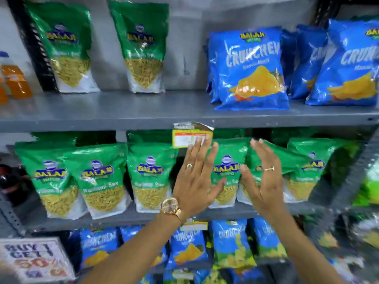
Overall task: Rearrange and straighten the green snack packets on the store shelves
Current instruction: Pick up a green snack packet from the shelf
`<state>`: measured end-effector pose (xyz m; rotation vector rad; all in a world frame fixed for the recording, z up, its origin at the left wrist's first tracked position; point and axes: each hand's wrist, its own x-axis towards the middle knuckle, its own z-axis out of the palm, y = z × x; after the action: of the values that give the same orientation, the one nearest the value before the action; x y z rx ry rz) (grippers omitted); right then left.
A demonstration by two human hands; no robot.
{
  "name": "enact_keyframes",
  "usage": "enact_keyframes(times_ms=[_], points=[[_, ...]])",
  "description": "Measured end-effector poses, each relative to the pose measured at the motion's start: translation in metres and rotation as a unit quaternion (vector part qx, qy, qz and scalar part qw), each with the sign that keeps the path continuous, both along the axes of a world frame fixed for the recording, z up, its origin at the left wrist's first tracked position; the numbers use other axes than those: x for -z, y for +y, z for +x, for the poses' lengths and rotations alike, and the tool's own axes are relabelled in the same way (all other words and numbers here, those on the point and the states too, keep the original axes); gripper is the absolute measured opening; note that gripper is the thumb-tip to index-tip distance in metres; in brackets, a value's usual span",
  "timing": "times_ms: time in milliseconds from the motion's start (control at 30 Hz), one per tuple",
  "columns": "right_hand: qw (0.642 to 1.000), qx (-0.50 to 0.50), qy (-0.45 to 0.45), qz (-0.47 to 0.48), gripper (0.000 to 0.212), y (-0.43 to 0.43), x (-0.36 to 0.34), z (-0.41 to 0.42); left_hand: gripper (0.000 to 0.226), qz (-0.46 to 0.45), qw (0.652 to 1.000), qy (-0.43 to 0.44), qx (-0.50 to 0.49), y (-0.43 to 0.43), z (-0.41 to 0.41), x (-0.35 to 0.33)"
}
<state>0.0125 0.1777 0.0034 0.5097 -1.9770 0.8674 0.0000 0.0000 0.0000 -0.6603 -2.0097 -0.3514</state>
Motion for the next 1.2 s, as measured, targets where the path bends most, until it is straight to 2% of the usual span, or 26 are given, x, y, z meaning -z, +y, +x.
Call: enact_keyframes(times_ms=[67, 133, 233, 333, 400, 500, 600, 733, 867, 1000, 1100, 1200], points=[[0.992, 0.020, -0.067, -0.104, 0.050, 0.017, 0.036, 0.009, 0.074, -0.007, 0.999, -0.032, 0.018, 0.022, 0.000, 0.026], [0.969, 0.053, -0.171, -0.173, 0.046, 0.041, 0.086, 0.014, 0.076, -0.036, 0.997, -0.062, 0.025, 0.046, 0.000, 0.066], [0.913, 0.109, -0.302, -0.253, 0.064, 0.080, 0.141, 0.003, 0.082, -0.091, 0.991, -0.096, 0.006, 0.076, -0.013, 0.111], [0.871, 0.117, -0.405, -0.252, 0.080, 0.109, 0.157, -0.018, 0.085, -0.140, 0.980, -0.133, -0.042, 0.093, -0.031, 0.142], [0.857, 0.114, -0.442, -0.239, 0.086, 0.120, 0.155, -0.033, 0.085, -0.168, 0.971, -0.154, -0.073, 0.097, -0.041, 0.154], [0.860, 0.097, -0.450, -0.219, 0.100, 0.129, 0.149, -0.063, 0.088, -0.197, 0.960, -0.165, -0.116, 0.099, -0.058, 0.164], [0.859, 0.074, -0.466, -0.198, 0.111, 0.129, 0.146, -0.090, 0.100, -0.198, 0.957, -0.159, -0.142, 0.097, -0.075, 0.169], [0.866, 0.038, -0.438, -0.240, 0.098, 0.122, 0.150, -0.110, 0.109, -0.209, 0.953, -0.150, -0.159, 0.096, -0.085, 0.175], [0.874, 0.023, -0.392, -0.285, 0.090, 0.117, 0.158, -0.114, 0.105, -0.214, 0.955, -0.131, -0.161, 0.095, -0.091, 0.182], [0.866, 0.067, -0.388, -0.308, 0.089, 0.111, 0.166, -0.106, 0.101, -0.219, 0.956, -0.111, -0.159, 0.093, -0.097, 0.189], [0.867, 0.105, -0.379, -0.306, 0.100, 0.109, 0.173, -0.097, 0.097, -0.217, 0.958, -0.103, -0.160, 0.092, -0.099, 0.190], [0.866, 0.131, -0.375, -0.302, 0.098, 0.106, 0.175, -0.082, 0.089, -0.215, 0.959, -0.100, -0.155, 0.092, -0.098, 0.189]])
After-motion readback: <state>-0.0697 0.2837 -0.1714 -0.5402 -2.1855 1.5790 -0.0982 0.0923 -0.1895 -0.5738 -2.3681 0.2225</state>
